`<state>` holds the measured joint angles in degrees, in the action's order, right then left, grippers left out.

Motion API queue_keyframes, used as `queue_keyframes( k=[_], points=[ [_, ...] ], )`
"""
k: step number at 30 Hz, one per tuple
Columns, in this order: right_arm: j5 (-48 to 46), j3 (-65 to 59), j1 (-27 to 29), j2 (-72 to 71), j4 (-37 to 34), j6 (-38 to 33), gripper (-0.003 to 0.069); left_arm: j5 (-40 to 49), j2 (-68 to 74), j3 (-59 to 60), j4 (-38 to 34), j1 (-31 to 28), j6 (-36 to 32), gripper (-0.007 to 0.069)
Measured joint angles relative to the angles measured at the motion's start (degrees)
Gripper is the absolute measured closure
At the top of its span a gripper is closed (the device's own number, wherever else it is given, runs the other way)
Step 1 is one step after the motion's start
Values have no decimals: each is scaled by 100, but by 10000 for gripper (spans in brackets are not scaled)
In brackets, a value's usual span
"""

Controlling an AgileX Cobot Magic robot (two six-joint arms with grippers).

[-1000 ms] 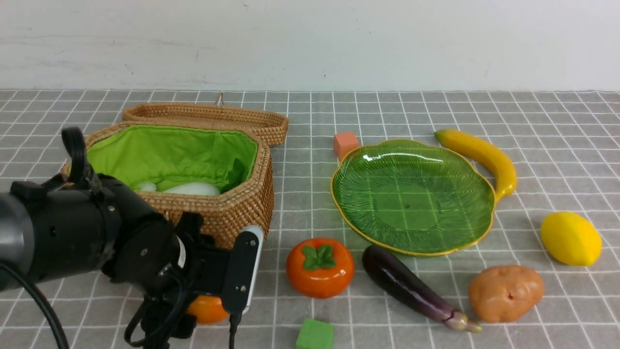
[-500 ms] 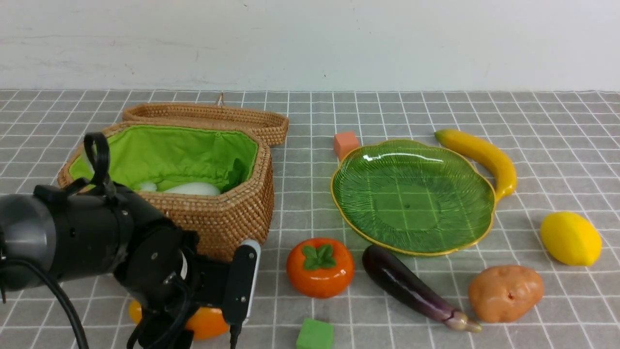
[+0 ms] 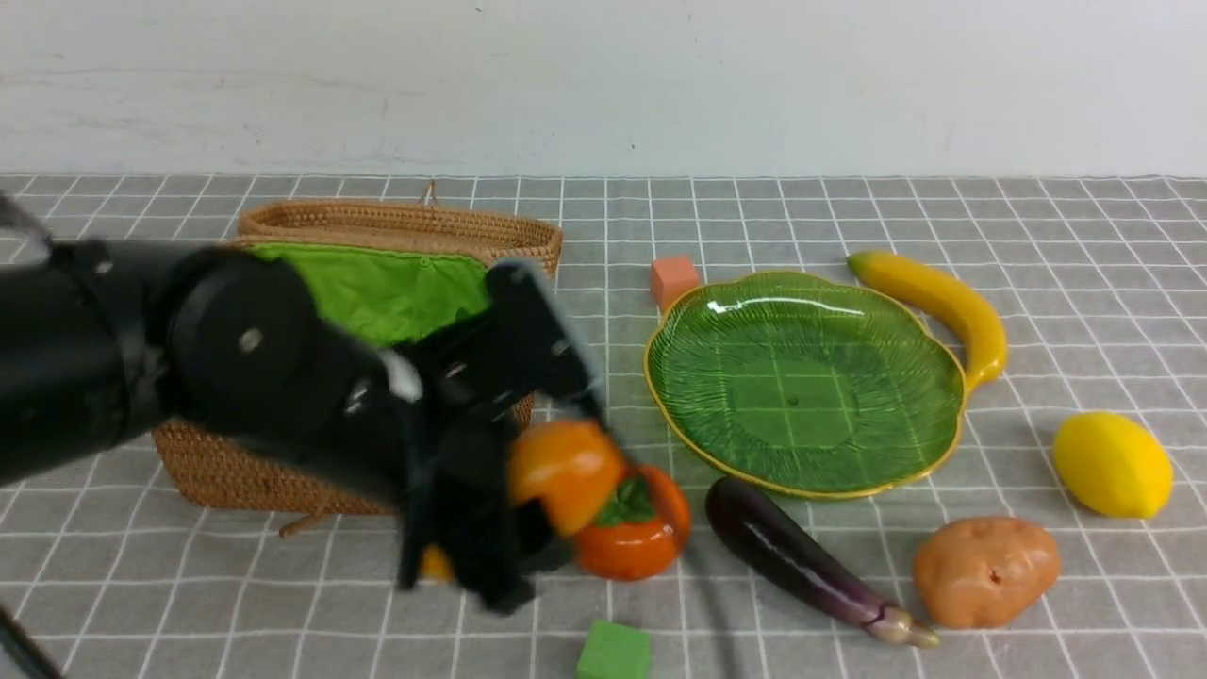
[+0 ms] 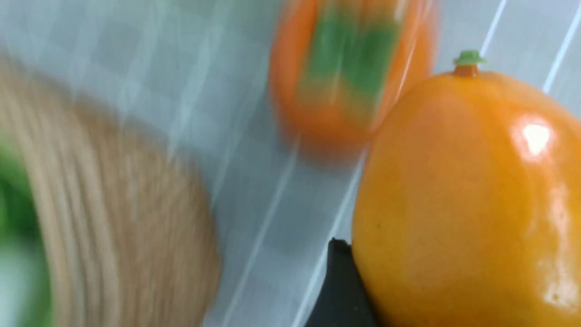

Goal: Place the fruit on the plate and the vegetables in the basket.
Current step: Grab the mango with your left arm and place it on the right plate

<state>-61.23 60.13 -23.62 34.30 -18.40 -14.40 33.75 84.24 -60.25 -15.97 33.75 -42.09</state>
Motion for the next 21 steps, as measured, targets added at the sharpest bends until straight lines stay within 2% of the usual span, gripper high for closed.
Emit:
queue_keyframes(
  k=[2, 7, 14, 18, 21],
  points=[
    [51, 0, 0, 0, 314, 344, 580, 55, 400, -783, -121, 395, 672, 105],
    [171, 0, 0, 0, 750, 929, 577, 154, 1747, -2533, -162, 548, 1742, 105],
    [-80, 0, 0, 0, 775, 1117, 575, 458, 3833, -5120, -85, 548, 2077, 105],
    [-103, 0, 0, 0, 702, 1132, 575, 496, 4649, -5922, 221, 548, 2077, 105],
    [-109, 0, 0, 0, 663, 1137, 575, 390, 4961, -6040, 333, 548, 2077, 105]
  ],
)
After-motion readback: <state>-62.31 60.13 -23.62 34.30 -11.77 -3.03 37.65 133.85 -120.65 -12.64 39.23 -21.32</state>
